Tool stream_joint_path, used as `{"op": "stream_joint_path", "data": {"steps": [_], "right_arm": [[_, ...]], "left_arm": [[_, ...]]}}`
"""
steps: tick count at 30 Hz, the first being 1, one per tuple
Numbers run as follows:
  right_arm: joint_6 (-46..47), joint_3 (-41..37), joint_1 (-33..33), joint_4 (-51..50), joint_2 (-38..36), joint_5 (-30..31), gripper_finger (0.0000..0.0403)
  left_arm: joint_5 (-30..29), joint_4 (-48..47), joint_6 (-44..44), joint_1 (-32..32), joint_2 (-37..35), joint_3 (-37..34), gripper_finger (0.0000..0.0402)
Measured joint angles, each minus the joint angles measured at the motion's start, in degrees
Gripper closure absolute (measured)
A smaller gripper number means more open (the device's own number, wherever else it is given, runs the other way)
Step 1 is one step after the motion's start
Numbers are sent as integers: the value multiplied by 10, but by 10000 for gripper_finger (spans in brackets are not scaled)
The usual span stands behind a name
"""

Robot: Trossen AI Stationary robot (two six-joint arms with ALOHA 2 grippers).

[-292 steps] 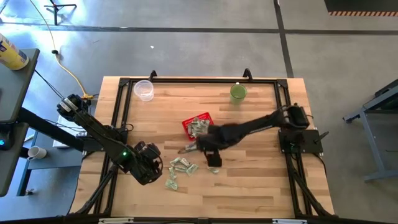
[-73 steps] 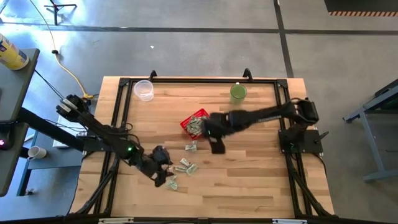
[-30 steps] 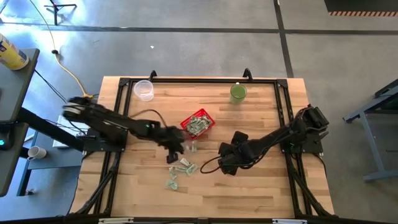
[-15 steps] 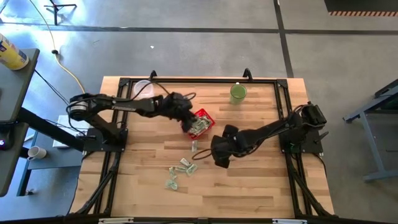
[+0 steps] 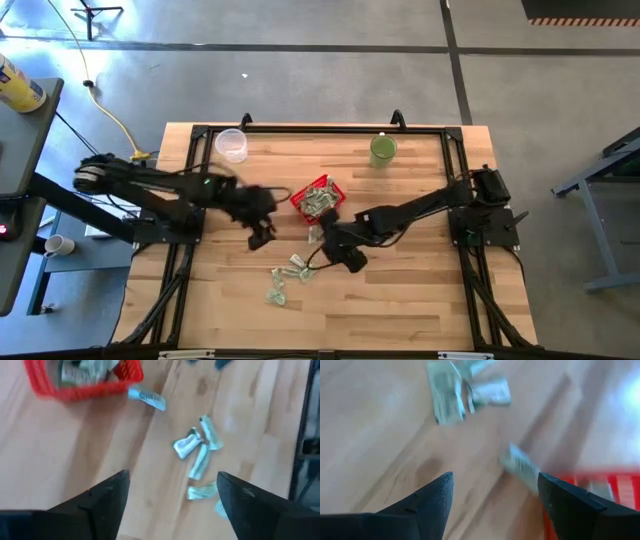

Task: Pick and place Stevia / Truvia into bins
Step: Put the stevia packet into the red basket

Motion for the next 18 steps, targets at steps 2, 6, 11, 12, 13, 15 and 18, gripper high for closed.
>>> {"op": "stream_joint_path", "data": {"steps": [2,6,11,12,13,15,18], "right_arm": [[-51,7,-16,30,22,-36,123],[-116,59,-41,17,74,-69,125],[-155,158,-64,-43,147,-110,142],[-155,182,-69,-71,164,-114,146],[-156,205,-73,-101,182,-114,150],[-160,244,-83,-138,209,-119,159],[-154,293,-93,-146,236,-108,174]], "left_arm": [[-40,14,-93,-53,-42,-30,81],[-142,70,-281,-165,-110,-91,109],[-281,106,-415,-263,-138,-128,133],[-294,105,-429,-274,-138,-129,136],[-304,104,-439,-281,-138,-129,139],[-319,104,-450,-290,-138,-129,143],[-332,104,-450,-290,-138,-129,148]]}}
